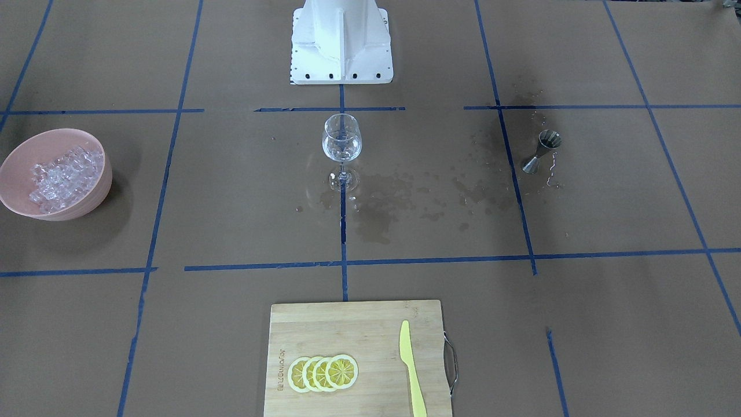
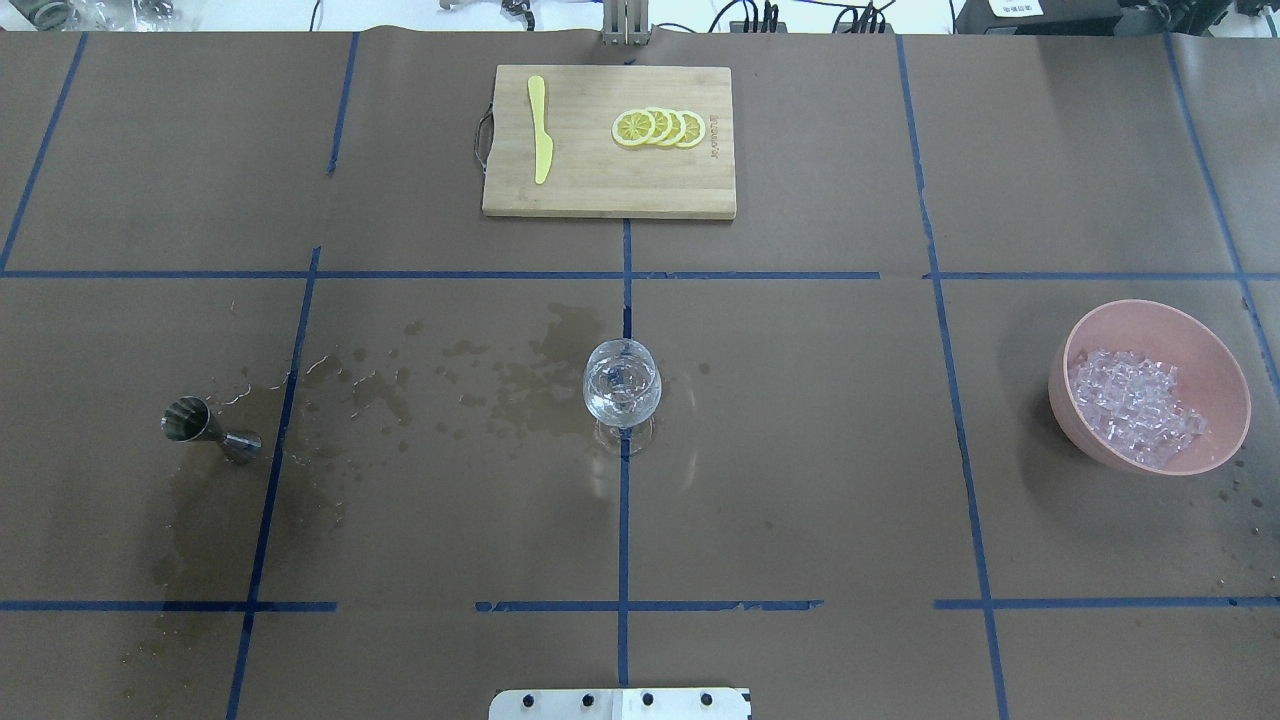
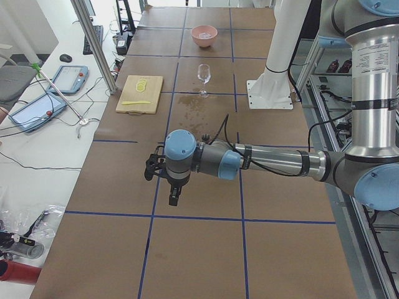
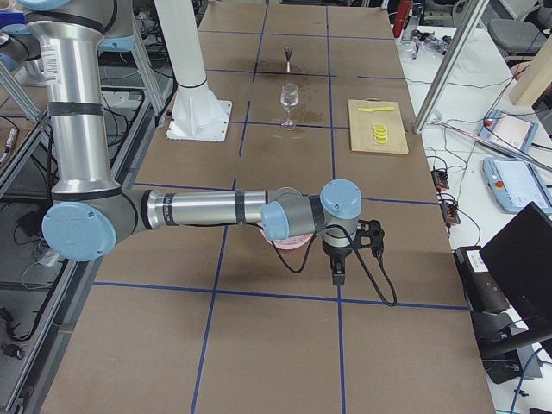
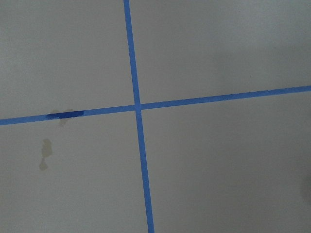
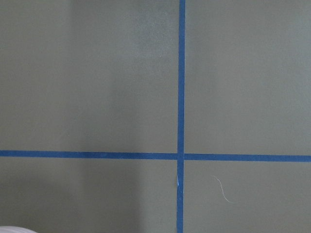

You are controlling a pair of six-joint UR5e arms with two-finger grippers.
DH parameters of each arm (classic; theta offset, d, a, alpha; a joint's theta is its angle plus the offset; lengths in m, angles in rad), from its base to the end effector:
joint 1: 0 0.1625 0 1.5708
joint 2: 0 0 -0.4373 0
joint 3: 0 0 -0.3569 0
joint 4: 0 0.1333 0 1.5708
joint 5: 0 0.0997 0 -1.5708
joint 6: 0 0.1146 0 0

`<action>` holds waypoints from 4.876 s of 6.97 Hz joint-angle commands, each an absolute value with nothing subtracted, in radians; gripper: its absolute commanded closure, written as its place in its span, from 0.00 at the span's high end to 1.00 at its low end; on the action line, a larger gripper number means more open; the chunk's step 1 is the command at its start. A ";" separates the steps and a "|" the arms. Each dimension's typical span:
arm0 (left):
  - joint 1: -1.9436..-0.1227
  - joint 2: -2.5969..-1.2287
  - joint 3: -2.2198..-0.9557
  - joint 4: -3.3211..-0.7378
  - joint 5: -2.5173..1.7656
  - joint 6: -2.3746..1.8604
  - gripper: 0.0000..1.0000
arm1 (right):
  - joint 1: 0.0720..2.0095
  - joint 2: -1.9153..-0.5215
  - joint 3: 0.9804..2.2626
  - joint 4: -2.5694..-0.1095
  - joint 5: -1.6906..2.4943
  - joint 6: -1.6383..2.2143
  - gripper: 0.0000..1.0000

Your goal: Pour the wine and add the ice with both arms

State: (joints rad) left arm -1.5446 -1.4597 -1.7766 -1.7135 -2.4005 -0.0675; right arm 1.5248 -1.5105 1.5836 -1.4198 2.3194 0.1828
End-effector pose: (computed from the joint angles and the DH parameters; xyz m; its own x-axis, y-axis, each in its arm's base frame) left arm -0.0377 -0.4230 0.6151 0.6705 0.1252 -0.7313 0.0198 0.9823 0.1863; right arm 0.0323 -0.5002 0.6326 0.7210 -0.0047 0.6929 -0.0877 0.9913 0.0979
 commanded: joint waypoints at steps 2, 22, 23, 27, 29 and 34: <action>-1.557 -1.460 -1.824 -1.712 -2.399 -0.069 1.00 | 1.525 -1.511 1.588 -1.420 2.319 0.183 1.00; -1.158 -1.450 -1.844 -2.562 -2.185 -0.750 1.00 | 1.482 -1.535 1.583 -1.359 2.350 0.192 1.00; -1.012 -1.445 -1.845 -2.654 -1.979 -0.903 1.00 | 1.477 -1.536 1.583 -1.359 2.352 0.189 1.00; -0.539 -1.307 -1.940 -2.744 -1.221 -1.051 1.00 | 1.457 -1.534 1.591 -1.359 2.355 0.190 1.00; -0.335 -1.261 -1.939 -2.753 -0.888 -1.118 1.00 | 1.459 -1.534 1.592 -1.359 2.388 0.190 1.00; -0.140 -1.253 -1.887 -2.757 -0.566 -1.146 1.00 | 1.457 -1.535 1.588 -1.361 2.387 0.193 1.00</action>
State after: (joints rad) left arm -0.1740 -1.2538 -1.8984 -2.7553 -0.6076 -1.1453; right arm 1.4573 -1.5343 1.5879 -1.3601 2.3868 0.1928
